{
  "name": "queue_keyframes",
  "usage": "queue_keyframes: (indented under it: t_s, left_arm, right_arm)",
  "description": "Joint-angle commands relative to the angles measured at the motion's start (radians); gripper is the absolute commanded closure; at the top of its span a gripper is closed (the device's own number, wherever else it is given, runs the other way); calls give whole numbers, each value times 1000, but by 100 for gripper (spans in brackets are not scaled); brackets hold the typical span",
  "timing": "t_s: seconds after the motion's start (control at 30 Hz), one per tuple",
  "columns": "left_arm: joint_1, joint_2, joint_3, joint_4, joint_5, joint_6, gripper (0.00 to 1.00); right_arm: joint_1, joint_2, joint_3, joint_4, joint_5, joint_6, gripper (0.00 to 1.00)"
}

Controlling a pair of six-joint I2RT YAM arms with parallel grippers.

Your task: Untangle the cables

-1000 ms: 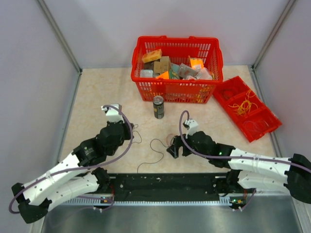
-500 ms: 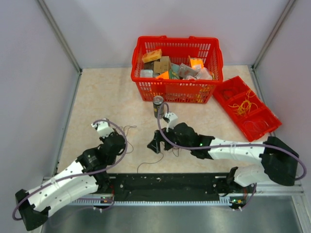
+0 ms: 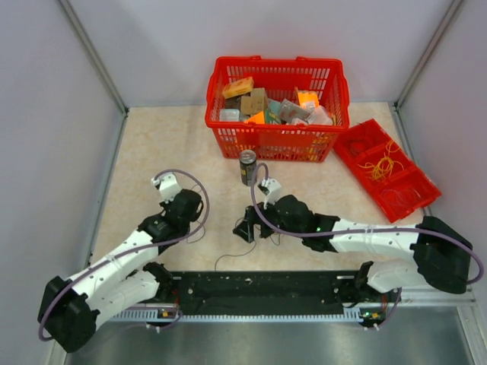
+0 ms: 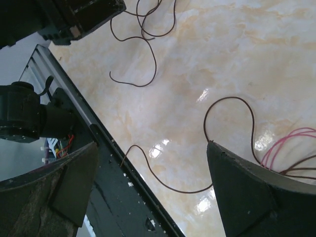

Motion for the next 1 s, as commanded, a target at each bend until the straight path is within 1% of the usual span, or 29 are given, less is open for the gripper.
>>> queue_keyframes:
  t_s: [0.0, 0.07, 0.2, 0.27, 0.3, 0.37, 0.4, 0.43, 0.47, 0.53, 0.57, 0.63, 0.67, 0.77, 0.97]
  left_arm:
    - [117, 79, 89, 125, 128, 75, 100]
    - [176, 124, 112, 122, 158, 73, 100]
    - [281, 207, 140, 131, 292, 96, 100]
    - [303, 225, 154, 123, 339, 107, 94]
    - [308, 225, 155, 120, 356, 116, 88]
    - [309, 205, 140, 129, 373, 118, 69]
    - [308, 190, 127, 135, 376, 119, 57]
    - [309, 170, 111, 143, 376, 121, 48]
    - [309, 150, 96, 151, 381, 124, 41]
    - [309, 120, 77, 143, 384, 124, 34]
    - [309, 107, 70, 139, 385, 130, 27]
    - [311, 92, 62, 116, 387, 130, 7]
    - [309, 90, 57, 111, 387, 133, 2]
    - [311, 119, 57, 106, 378, 130, 2]
    - [311, 294, 123, 80, 350, 47, 2]
  right_arm:
    - [9, -99, -40, -11, 55, -6, 11]
    - [9, -119, -49, -23, 57, -5, 11]
    - [9, -157, -77, -22, 66, 2, 11]
    - [7, -168, -91, -9, 64, 3, 11]
    - [9, -176, -97, -6, 61, 5, 11]
    - [7, -179, -103, -6, 61, 0, 11]
    - [9, -183, -104, -9, 61, 0, 11]
    - [7, -186, -106, -8, 60, -1, 11]
    - [9, -188, -111, -9, 58, -1, 11]
    - [9, -196, -121, -6, 57, -1, 11]
    - [9, -202, -129, -5, 57, 0, 11]
    - [7, -216, -146, -2, 60, 3, 11]
    - [9, -225, -153, 0, 63, 5, 11]
    - [7, -245, -176, 2, 67, 11, 11]
    - [7, -283, -196, -9, 72, 18, 11]
